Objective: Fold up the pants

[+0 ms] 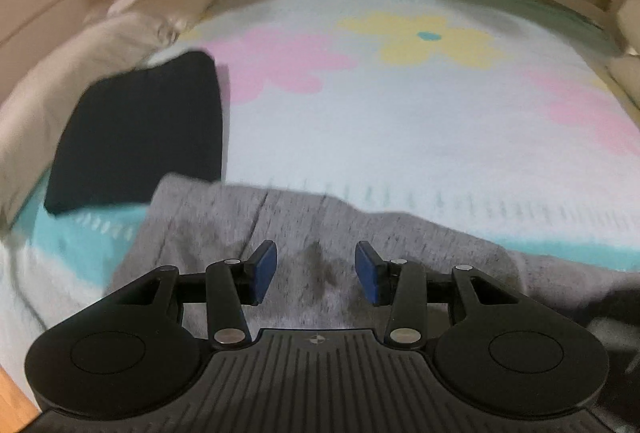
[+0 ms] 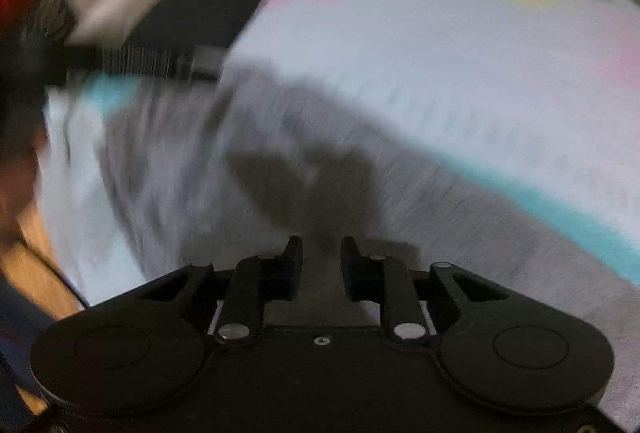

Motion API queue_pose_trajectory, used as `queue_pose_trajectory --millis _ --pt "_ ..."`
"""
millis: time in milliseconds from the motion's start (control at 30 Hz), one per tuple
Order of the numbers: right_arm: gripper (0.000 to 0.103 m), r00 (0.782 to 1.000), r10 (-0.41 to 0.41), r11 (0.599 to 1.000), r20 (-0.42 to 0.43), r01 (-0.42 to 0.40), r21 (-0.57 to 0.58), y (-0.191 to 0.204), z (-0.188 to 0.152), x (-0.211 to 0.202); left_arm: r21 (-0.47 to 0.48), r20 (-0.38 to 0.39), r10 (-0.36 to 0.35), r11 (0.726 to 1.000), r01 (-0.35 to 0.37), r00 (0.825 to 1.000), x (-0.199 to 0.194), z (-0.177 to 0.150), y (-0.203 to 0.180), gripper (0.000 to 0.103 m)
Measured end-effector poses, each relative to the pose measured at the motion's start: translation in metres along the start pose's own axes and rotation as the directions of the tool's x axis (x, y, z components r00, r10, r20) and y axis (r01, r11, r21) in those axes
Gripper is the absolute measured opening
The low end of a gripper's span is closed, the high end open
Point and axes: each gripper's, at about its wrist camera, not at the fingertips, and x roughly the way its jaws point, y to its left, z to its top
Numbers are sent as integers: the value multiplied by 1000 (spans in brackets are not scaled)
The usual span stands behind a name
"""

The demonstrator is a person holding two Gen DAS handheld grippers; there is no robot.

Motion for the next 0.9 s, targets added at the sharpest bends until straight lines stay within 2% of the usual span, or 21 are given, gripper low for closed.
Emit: queue_pose_trajectory --millis 67,133,233,333,433,533,667,767,867,900 --pt "31 996 -19 997 83 12 78 -15 15 -17 -30 -24 -18 999 18 1000 0 1 1 42" --pt "38 988 -74 986 138 52 159 -30 33 -23 -56 -39 -44 998 41 998 1 -1 6 42" --pt "38 984 -130 979 122 108 175 -39 51 -12 -65 -42 -54 997 52 998 -2 -1 6 42" --pt "38 988 -136 979 73 122 164 -44 55 10 -65 -29 -74 995 72 997 -3 1 4 42" --pt "37 996 -85 991 32 82 101 -31 42 24 -75 -12 -106 992 105 994 0 4 1 42" --pt "28 999 -42 999 15 42 -29 -11 22 20 -82 -5 -128 988 128 992 4 6 -5 42" --pt "26 995 -95 978 31 99 -184 19 -4 19 -87 -14 -124 989 122 992 16 10 -19 42" --pt "26 992 -116 969 53 124 -213 23 -10 15 -82 -60 -112 991 107 992 30 11 -28 42" --pt "26 993 -107 970 54 117 -214 22 -10 12 -95 -154 -72 994 58 985 49 3 -28 44" --pt "26 993 -102 969 53 111 -219 21 -11 9 -115 -168 -80 991 61 982 52 -2 -24 45"
